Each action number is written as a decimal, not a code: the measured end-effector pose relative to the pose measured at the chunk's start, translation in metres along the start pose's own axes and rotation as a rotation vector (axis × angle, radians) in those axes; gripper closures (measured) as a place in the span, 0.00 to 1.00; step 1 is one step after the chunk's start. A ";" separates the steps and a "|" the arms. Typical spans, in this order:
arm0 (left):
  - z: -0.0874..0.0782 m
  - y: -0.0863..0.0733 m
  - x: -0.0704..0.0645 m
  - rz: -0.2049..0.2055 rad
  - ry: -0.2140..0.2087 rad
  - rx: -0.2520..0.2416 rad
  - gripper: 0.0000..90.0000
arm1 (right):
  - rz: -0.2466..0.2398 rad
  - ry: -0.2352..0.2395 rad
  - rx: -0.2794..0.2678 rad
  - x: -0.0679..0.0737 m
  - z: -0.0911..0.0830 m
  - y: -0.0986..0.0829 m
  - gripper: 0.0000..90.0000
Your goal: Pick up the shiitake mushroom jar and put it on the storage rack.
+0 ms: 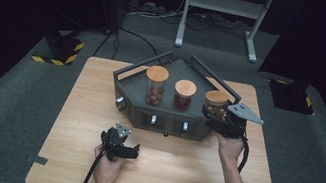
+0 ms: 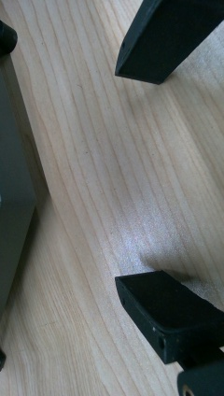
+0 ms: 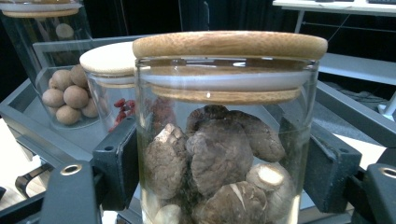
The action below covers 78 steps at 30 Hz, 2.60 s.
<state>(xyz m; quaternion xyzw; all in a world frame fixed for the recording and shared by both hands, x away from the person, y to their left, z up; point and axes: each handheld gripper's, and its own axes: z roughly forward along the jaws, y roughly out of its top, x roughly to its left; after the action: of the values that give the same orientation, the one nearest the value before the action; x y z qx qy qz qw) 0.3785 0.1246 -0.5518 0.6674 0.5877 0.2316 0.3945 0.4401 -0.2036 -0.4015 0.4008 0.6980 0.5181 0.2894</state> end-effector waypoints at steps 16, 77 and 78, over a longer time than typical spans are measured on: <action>0.000 0.000 0.000 0.000 0.000 0.000 0.02 | 0.020 -0.016 -0.012 -0.006 0.019 0.014 0.29; 0.006 0.000 -0.008 -0.118 -0.010 -0.095 0.02 | 0.067 -0.056 0.006 -0.012 0.053 -0.006 0.28; 0.006 0.000 -0.008 -0.118 -0.010 -0.094 0.02 | 0.067 -0.055 0.008 -0.013 0.053 -0.006 0.28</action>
<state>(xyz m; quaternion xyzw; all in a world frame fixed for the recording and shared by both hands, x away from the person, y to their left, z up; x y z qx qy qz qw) 0.3814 0.1153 -0.5543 0.6134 0.6124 0.2321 0.4415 0.4883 -0.1893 -0.4228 0.4394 0.6780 0.5133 0.2894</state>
